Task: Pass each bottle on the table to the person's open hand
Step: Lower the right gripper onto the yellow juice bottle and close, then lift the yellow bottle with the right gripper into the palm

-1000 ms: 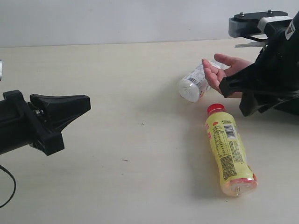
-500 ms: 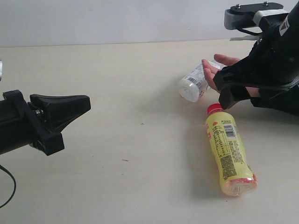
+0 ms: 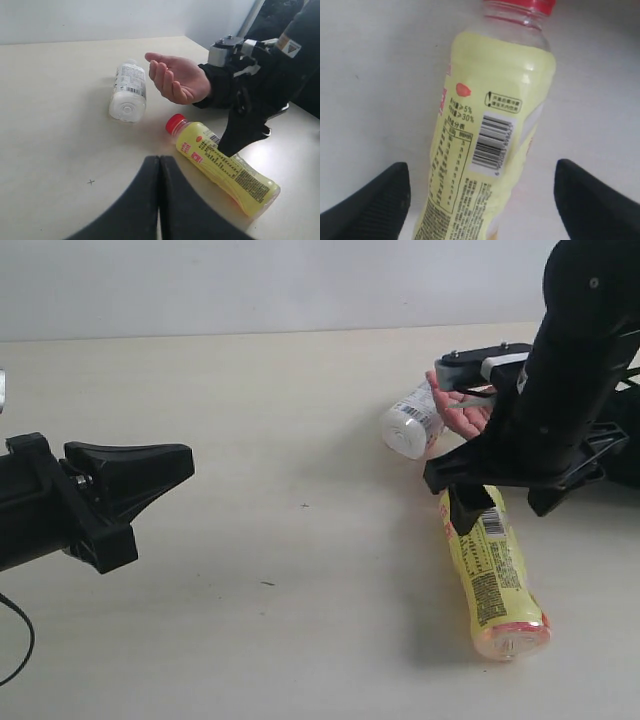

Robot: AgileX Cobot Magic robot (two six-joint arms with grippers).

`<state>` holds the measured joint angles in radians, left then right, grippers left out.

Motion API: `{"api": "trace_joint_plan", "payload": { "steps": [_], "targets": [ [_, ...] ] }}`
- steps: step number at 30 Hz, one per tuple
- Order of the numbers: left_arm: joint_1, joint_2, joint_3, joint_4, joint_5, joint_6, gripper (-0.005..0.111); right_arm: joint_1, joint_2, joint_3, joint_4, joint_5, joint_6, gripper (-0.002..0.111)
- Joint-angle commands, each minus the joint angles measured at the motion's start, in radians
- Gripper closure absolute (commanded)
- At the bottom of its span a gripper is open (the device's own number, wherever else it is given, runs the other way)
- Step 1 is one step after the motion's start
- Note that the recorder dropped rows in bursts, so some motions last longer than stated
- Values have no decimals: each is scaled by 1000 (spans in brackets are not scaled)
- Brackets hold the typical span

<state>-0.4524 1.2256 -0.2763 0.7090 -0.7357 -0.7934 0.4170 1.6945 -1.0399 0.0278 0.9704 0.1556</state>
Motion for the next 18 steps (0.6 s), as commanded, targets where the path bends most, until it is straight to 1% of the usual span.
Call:
{"api": "trace_joint_plan", "payload": {
  "steps": [1,7,15,18],
  "targets": [
    [2,-4,3,-6,-2,4,107,2,63,-3,-1,-30,13,33],
    [2,-4,3,-6,-2,4,107,2,127,-3,2,-106,29,33],
    [2,-4,3,-6,-2,4,107,2,187,-3,10,-155,55,33],
    [2,-4,3,-6,-2,4,107,2,192,-3,10,-165,57,38]
  ]
}}
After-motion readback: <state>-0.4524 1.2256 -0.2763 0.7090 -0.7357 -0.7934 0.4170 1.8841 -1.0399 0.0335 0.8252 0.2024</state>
